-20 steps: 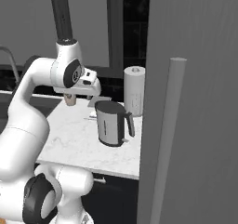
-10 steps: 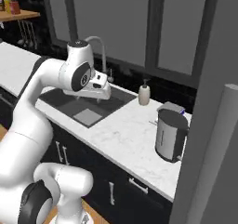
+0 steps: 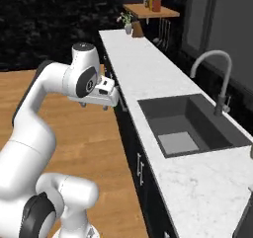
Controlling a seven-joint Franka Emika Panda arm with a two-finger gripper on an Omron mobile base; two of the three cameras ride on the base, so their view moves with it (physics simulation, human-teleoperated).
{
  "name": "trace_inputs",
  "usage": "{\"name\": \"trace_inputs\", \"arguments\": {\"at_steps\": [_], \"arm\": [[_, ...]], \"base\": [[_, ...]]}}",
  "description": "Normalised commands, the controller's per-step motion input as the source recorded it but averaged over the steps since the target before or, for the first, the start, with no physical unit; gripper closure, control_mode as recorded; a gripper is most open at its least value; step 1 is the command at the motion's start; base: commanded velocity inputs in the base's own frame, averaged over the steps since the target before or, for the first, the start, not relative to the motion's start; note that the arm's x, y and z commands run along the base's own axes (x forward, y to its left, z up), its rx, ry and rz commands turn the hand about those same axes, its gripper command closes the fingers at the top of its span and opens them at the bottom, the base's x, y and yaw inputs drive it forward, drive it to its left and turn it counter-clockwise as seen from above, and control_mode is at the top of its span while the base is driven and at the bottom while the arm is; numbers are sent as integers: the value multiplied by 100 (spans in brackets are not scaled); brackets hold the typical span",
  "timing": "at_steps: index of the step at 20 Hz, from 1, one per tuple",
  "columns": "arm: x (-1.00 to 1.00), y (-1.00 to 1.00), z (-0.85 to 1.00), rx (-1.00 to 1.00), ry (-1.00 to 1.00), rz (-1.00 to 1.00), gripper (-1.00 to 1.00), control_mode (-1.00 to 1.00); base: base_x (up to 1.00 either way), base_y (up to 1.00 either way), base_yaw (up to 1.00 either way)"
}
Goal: Navigate to the microwave.
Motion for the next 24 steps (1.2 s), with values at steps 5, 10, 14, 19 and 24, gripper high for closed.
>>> {"name": "trace_inputs", "arguments": {"at_steps": [5,10,14,19,24], "arm": [[0,0,0,0,0,0,-100,100],[0,0,0,0,0,0,-100,100],[0,0,0,0,0,0,-100,100],[0,0,0,0,0,0,-100,100],[0,0,0,0,0,0,-100,100]], "base": [[6,0,94],[37,-1,72],[100,1,2],[100,0,-4],[100,4,-3]]}}
